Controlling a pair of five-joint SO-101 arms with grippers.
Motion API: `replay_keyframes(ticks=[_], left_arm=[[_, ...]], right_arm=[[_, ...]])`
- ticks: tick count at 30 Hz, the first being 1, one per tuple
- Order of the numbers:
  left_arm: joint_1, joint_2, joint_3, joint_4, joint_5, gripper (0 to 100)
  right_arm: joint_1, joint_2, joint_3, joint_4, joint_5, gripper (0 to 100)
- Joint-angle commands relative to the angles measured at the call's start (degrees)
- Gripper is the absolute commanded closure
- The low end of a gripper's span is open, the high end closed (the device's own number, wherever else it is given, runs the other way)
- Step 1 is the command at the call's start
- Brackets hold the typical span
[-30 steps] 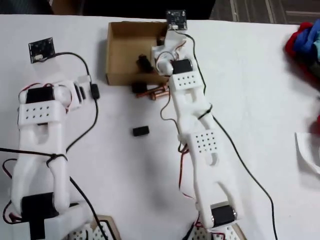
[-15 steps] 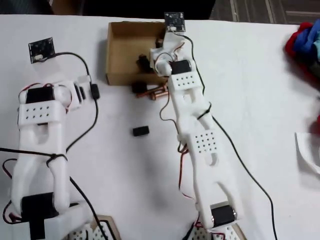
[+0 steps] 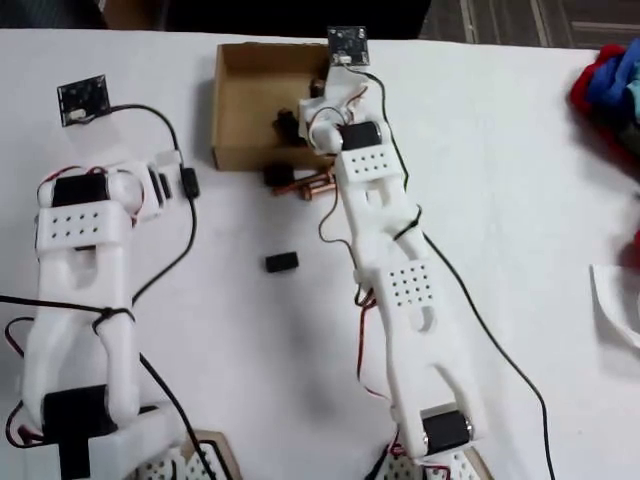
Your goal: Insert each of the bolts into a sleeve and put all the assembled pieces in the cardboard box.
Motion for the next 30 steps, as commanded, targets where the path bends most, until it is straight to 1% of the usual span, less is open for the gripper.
replay_keyframes(ticks=[1,10,12,16,22,30], left_arm=[[-0.6,-2.3,-0.2,0.4,-0.4,84],[-0.6,-2.3,-0.2,0.4,-0.4,84],[-0.6,-2.3,-0.2,0.4,-0.4,84],[-0.6,-2.2,-0.2,0.4,-0.4,84],[-0.6,-2.1,-0.2,0.5,-0.4,84],[-0.6,-2.1,-0.2,0.5,-0.4,84]], right_arm=[[0.0,-0.2,-0.6,0.0,0.2,97.9],[0.0,0.0,-0.3,-0.1,0.2,97.6],[0.0,0.0,-0.3,-0.1,0.2,95.3],[0.0,0.0,-0.5,-0.1,0.2,87.6],[0.1,-0.4,-0.8,-0.2,0.2,89.8],[0.1,-1.1,-1.6,0.2,0.2,89.7]])
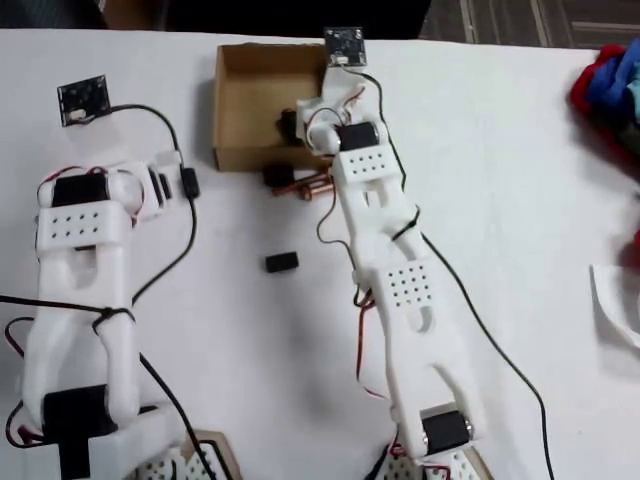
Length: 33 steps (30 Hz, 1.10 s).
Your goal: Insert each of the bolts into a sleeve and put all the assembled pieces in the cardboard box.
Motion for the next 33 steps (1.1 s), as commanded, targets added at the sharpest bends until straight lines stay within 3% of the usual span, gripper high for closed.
replay_keyframes(ticks=[1,10,19,24,27,33], left_arm=[[-0.6,-2.1,-0.2,0.4,-0.4,84],[-0.5,-2.0,-0.3,-0.6,-0.4,84],[-0.4,-1.8,-0.2,-4.2,-0.4,84],[-0.4,-1.8,4.8,-7.9,-0.5,84],[-0.4,-1.8,8.8,-12.4,-0.5,84],[-0.4,-1.8,12.9,-16.7,-0.5,84]], right_arm=[[0.3,-1.7,-2.5,1.2,0.2,89.7],[1.1,-9.1,-16.4,19.3,0.5,89.6],[7.1,-13.8,-16.6,37.1,0.7,89.6],[6.8,-13.3,-16.0,47.9,11.3,89.6],[6.6,-13.9,-13.6,48.0,15.9,89.6],[6.5,-16.4,-5.5,48.3,16.3,89.6]])
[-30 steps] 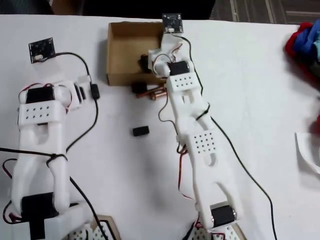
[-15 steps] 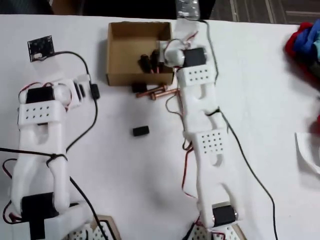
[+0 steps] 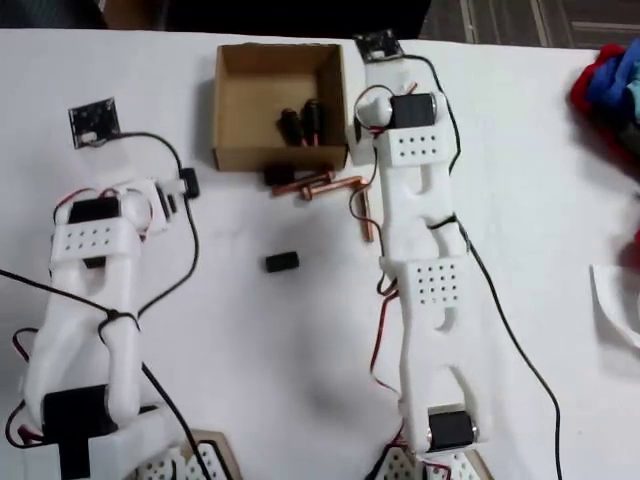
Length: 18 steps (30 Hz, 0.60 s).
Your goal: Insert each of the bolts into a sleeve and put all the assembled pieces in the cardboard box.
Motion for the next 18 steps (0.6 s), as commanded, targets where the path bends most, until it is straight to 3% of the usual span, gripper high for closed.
replay_keyframes(ticks=[1,8,14,18], left_arm=[[-0.4,-1.8,0.7,-2.9,-0.5,84],[-0.4,-1.8,0.9,-3.6,-0.4,84],[-0.7,-1.8,1.0,-3.6,-0.4,84],[-4.6,-1.8,1.0,-3.8,-0.4,84]], right_arm=[[-0.4,-9.0,6.9,1.6,0.6,89.6],[-5.1,-28.8,39.4,0.3,0.7,89.4],[-8.0,-30.5,48.4,-1.6,1.1,89.5],[-13.8,-31.7,52.5,-1.5,9.1,89.6]])
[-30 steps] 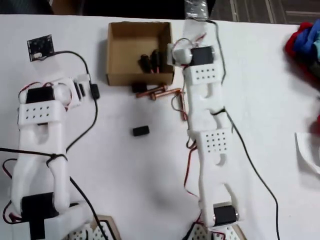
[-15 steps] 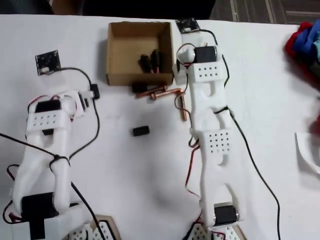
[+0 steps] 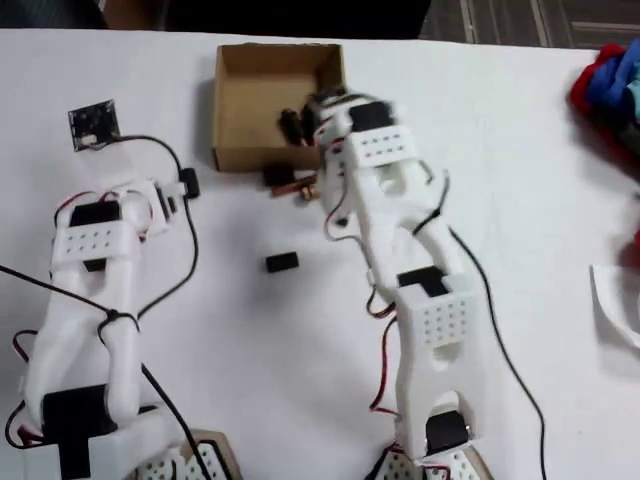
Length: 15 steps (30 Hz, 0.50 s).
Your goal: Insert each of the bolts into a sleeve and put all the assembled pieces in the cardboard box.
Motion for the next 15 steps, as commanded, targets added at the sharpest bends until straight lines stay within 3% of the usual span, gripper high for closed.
replay_keyframes(ticks=[1,8,15], left_arm=[[-5.0,-1.8,-0.2,-2.1,-0.4,84],[-19.4,-1.6,-0.1,-9.5,-0.3,84],[-24.5,10.8,-2.2,-17.7,-0.3,84]], right_arm=[[-5.4,-5.6,1.9,-0.2,6.3,89.6],[-11.6,-7.3,2.3,-2.4,14.8,89.4],[-17.9,-3.3,2.9,-5.1,23.6,89.2]])
